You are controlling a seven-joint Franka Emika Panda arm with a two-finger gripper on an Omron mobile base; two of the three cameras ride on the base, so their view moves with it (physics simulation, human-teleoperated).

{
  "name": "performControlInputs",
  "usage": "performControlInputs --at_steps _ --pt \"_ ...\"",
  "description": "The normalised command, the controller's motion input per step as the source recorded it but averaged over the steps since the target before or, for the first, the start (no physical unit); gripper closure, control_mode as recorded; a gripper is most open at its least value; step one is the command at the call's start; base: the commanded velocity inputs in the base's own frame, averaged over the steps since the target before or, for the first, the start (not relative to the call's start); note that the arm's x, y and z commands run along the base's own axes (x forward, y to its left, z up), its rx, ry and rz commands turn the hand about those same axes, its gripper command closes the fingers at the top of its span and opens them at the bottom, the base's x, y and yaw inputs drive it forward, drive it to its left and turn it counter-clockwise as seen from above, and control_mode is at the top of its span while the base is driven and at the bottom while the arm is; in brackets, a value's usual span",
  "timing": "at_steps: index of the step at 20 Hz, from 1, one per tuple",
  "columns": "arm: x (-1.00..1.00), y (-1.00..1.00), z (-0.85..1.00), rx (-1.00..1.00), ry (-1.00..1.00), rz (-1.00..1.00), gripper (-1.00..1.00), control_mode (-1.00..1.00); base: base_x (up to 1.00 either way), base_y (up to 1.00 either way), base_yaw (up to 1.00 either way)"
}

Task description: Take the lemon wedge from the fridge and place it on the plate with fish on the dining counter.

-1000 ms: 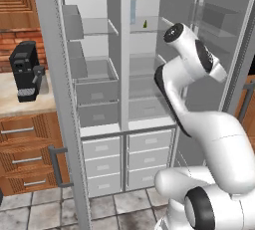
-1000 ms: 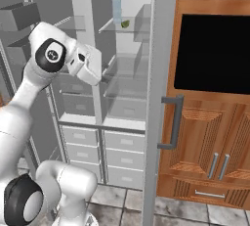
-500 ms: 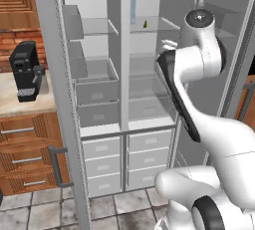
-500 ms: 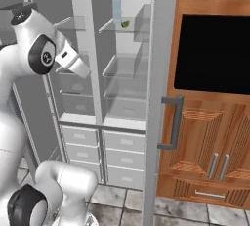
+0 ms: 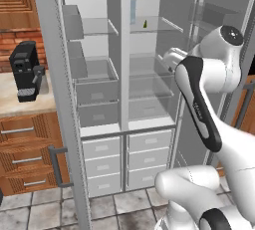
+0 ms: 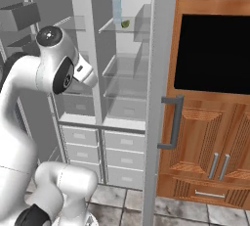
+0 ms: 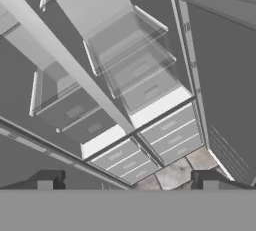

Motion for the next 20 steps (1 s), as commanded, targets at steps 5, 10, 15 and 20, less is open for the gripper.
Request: performControlInputs --at_steps 5,10,15,20 --pt "0.00 -0.07 0.00 0.00 0.00 0.00 -1.00 -1.00 0.00 0.00 0.00" --pt "0.00 0.00 0.00 0.00 0.00 0.00 -1.00 -1.00 0.00 0.00 0.00" --pt "0.00 0.00 0.00 0.00 0.00 0.00 -1.00 -1.00 0.00 0.00 0.00" --pt "0.00 -0.18 0.00 0.00 0.00 0.00 -1.00 -1.00 0.00 0.00 0.00"
